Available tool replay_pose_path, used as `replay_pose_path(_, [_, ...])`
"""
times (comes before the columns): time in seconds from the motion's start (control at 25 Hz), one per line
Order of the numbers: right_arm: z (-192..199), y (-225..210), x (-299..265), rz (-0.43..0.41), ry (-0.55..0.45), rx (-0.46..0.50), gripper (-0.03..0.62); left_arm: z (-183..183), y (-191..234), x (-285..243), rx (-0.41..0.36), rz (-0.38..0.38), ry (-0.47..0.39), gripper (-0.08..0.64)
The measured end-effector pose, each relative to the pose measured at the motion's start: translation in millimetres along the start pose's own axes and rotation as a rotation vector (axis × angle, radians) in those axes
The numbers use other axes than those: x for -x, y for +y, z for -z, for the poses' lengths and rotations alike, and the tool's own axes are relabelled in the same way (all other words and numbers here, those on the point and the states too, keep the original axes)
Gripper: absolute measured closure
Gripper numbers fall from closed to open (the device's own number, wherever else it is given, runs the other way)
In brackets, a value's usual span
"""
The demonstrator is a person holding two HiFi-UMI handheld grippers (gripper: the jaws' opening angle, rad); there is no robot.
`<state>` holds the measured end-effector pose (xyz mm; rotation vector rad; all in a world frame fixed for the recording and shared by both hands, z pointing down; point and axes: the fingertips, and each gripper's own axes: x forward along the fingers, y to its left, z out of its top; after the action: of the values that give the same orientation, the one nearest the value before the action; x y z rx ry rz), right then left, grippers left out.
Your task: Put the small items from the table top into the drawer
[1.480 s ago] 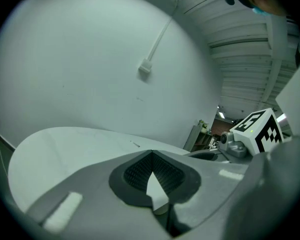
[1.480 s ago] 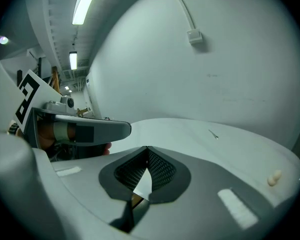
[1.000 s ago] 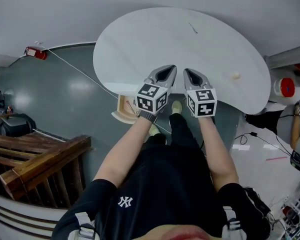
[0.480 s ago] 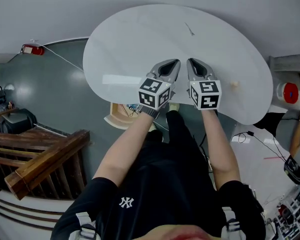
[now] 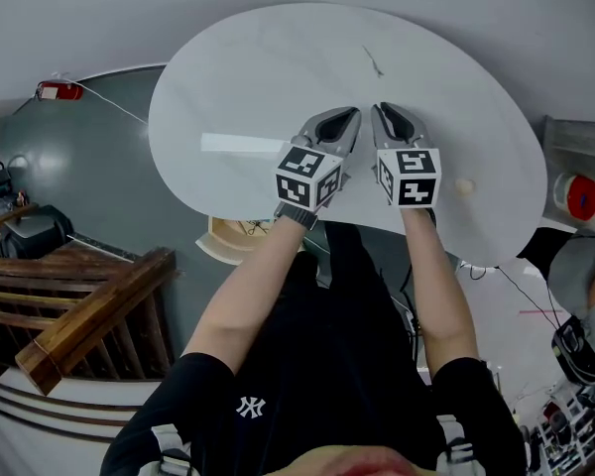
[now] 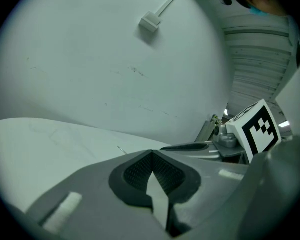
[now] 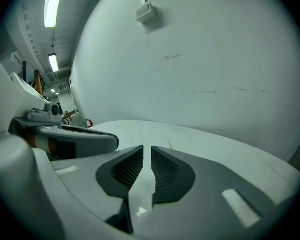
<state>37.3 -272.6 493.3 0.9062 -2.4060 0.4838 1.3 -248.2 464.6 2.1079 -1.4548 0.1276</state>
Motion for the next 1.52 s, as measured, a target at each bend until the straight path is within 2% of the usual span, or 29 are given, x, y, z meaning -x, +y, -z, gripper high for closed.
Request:
replay_pose_path(0.4, [12, -41, -52, 0.012, 0.058, 0.029, 0.494, 9, 25, -47, 0.028, -0.027, 0.036, 0.56])
replay_pose_path(1.08, [35, -66, -118, 0.022, 0.175, 0.139, 0.459, 31, 57, -79, 0.059, -0.069, 0.077, 0.56])
replay_pose_path(1.4, [37, -68, -124, 0.036, 0.233, 0.223, 0.499, 28, 61, -87, 0.059, -0.065, 0.081, 0.56])
replay_pose_path(1.52, [36, -65, -123, 0.032, 0.236, 0.219, 0.508, 28, 61, -84, 0.057, -0.065, 0.084, 0.56])
